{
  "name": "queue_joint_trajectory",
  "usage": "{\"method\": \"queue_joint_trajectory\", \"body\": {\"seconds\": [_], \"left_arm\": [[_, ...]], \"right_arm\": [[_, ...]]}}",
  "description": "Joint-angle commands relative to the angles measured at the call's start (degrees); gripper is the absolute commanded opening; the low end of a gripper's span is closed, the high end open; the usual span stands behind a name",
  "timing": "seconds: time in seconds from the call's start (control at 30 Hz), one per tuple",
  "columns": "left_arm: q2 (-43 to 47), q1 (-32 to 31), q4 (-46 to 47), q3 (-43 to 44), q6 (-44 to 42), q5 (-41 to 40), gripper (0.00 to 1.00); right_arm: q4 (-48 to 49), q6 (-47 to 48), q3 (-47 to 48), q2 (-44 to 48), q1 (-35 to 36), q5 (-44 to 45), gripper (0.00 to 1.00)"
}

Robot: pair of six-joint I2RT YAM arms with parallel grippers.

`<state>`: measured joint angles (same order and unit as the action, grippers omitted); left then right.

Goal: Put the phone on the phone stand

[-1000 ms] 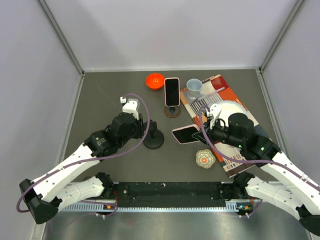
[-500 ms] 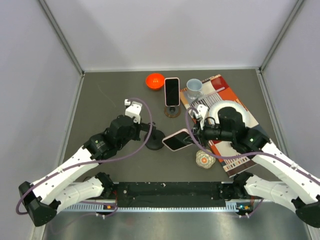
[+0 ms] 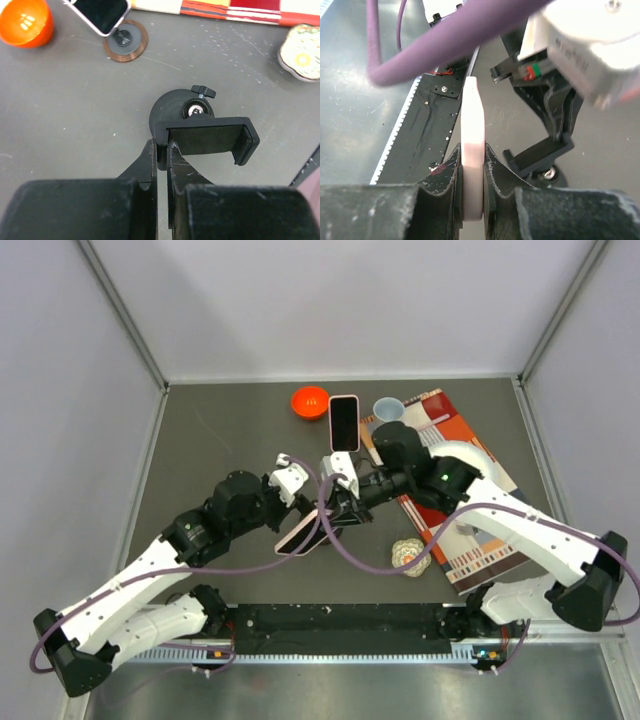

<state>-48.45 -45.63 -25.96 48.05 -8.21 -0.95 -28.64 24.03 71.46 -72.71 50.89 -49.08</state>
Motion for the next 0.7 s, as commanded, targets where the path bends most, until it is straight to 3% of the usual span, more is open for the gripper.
{"method": "queue_joint_trajectory", "body": {"seconds": [0.0,0.23,0.4,0.67], "left_arm": [[1.94,-0.25,-2.26,2.31,-5.06,11.48,0.00],[5.03,-0.25,-2.26,1.34,-6.21,14.66,0.00],[4.77,-0.25,-1.91,1.08,-6.21,14.05,0.00],[4.68,-0.25,-1.12,1.34,-4.89,14.22,0.00]], "right_arm": [[-0.97,9.35,7.98,-4.09,3.07,-2.60,0.00],[-4.23,10.32,13.70,-8.77,4.04,-0.83,0.00],[-4.14,12.71,12.56,-9.64,5.71,7.58,0.00],[1.74,18.41,7.30,-7.80,6.58,9.00,0.00]]}}
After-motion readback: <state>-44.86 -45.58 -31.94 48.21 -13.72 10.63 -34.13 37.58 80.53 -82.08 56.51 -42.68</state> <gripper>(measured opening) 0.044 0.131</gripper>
